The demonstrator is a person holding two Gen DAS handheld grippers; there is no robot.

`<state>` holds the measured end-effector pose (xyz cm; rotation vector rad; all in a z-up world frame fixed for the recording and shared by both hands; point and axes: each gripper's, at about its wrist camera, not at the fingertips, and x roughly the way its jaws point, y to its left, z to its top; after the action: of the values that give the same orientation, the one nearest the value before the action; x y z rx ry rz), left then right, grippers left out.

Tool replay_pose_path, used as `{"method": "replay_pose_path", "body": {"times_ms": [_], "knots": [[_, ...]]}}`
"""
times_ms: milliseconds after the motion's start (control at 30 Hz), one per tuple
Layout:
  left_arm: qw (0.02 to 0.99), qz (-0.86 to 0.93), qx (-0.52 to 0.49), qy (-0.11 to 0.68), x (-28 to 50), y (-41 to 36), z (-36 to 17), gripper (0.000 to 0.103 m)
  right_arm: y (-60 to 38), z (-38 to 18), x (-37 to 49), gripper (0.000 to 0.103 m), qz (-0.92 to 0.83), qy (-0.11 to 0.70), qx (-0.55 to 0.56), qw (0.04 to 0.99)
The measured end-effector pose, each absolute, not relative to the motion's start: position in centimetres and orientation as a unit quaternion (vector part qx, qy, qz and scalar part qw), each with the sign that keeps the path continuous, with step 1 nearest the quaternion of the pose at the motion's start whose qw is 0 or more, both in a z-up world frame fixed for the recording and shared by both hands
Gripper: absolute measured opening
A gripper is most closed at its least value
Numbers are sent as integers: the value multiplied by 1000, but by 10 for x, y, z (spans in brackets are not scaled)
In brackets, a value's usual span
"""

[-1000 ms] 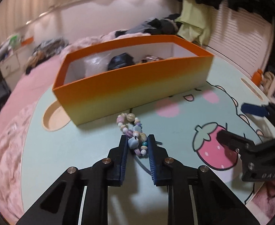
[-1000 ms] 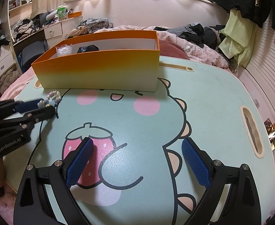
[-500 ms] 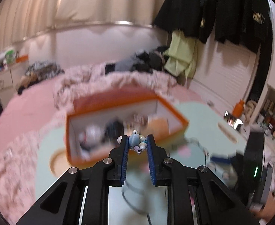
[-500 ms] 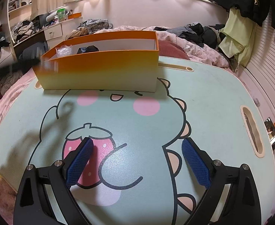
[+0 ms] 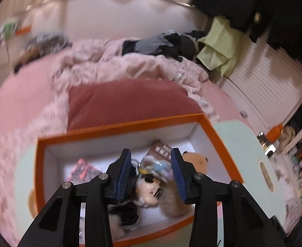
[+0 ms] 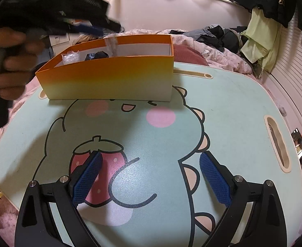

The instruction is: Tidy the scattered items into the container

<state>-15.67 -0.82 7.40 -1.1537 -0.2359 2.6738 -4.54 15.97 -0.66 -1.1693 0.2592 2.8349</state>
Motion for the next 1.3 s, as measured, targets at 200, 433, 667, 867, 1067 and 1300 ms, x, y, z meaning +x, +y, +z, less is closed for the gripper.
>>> {"method": "replay_pose_path", "body": {"times_ms": [200, 433, 667, 867, 1067, 1300], "knots": [[100, 924, -360, -80, -111, -19, 82, 74, 161, -8, -47, 95, 921, 85, -379, 31], [86, 935, -336, -74, -49, -35, 77, 91, 162, -8, -47, 95, 921, 85, -379, 31], [54, 908, -406, -88, -29, -41, 26, 91, 162, -8, -48, 95, 921, 84, -379, 32], [-2, 908, -418, -31, -19, -24, 1, 102, 162, -8, -48, 95, 921, 85, -379, 32], [12, 910, -414, -4, -17, -14, 0, 103, 161, -9, -48, 95, 921, 79, -381, 36], [18, 911, -412, -3, -14, -18, 0, 103, 158, -9, -45, 95, 921, 77, -380, 36]]}}
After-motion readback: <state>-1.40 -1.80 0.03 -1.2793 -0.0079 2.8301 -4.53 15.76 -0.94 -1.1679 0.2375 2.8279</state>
